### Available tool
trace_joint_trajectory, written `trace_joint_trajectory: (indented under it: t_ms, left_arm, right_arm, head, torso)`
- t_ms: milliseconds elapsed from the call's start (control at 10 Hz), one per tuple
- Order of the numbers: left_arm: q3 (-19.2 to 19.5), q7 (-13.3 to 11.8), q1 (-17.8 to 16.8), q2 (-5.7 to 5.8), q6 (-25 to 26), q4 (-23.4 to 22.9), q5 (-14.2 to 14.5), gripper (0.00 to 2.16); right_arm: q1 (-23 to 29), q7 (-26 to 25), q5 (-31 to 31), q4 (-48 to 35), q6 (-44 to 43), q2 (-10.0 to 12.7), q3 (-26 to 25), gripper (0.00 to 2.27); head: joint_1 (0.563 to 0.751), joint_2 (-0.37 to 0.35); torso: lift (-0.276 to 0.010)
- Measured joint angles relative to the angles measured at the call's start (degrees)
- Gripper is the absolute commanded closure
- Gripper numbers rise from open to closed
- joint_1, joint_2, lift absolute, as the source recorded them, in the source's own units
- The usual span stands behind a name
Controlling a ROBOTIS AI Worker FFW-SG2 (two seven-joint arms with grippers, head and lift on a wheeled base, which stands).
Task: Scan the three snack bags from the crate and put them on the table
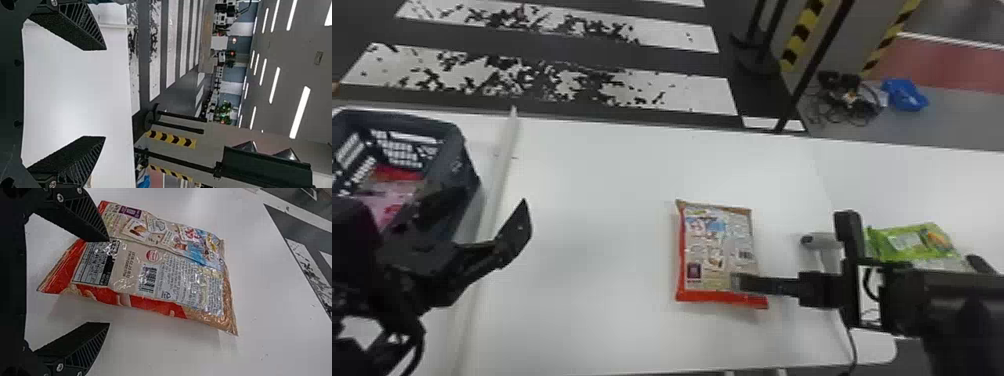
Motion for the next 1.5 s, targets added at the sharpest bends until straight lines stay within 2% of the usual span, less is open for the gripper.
trace_joint_trajectory:
  t_ms: [100, 200, 400, 600, 900, 1000, 1200, 1500]
  left_arm:
    - [0.0, 0.01, -0.07, 0.01, 0.03, 0.05, 0.0, 0.06]
    - [-0.05, 0.01, -0.27, 0.01, 0.08, 0.23, -0.03, 0.06]
    - [-0.49, 0.1, -0.98, -0.02, 0.2, 0.9, -0.16, 0.06]
    - [-0.46, 0.1, -1.28, 0.04, 0.21, 1.27, -0.11, 0.06]
    - [-0.24, 0.1, -1.81, 0.1, 0.14, 2.09, 0.14, 0.06]
    - [-0.24, 0.1, -2.1, 0.1, 0.19, 2.39, 0.16, 0.06]
    - [-0.27, 0.08, -2.22, 0.16, 0.37, 2.66, 0.11, 0.06]
    - [-0.45, 0.1, -2.48, 0.19, 0.88, 3.39, -0.11, 0.06]
  right_arm:
    - [-0.26, 0.93, 0.29, 0.44, 0.0, -0.06, 0.79, 0.85]
    - [-0.42, 1.95, 0.82, 0.65, 0.12, -0.22, 1.59, 2.09]
    - [-0.57, 2.32, 1.41, 0.88, 0.05, -0.24, 2.67, 2.19]
    - [0.47, 1.97, 0.37, -1.51, -0.31, 0.03, 1.57, 2.19]
    - [3.41, -0.16, -5.45, -10.69, 0.02, 2.19, -4.0, 2.19]
    - [3.68, -2.92, -8.15, -12.84, -0.55, 3.28, -6.83, 2.19]
    - [2.92, -14.28, -15.29, -12.91, -7.74, 5.75, -13.71, 2.19]
    - [-3.81, -31.34, -21.73, -1.59, -21.79, 6.32, -19.96, 2.23]
  head:
    - [0.695, -0.162]
    - [0.695, -0.153]
    - [0.695, -0.148]
    - [0.695, -0.146]
    - [0.695, -0.13]
    - [0.695, -0.134]
    - [0.695, -0.197]
    - [0.695, -0.317]
  torso:
    - [-0.094]
    - [-0.094]
    - [-0.094]
    - [-0.094]
    - [-0.094]
    - [-0.094]
    - [-0.094]
    - [-0.094]
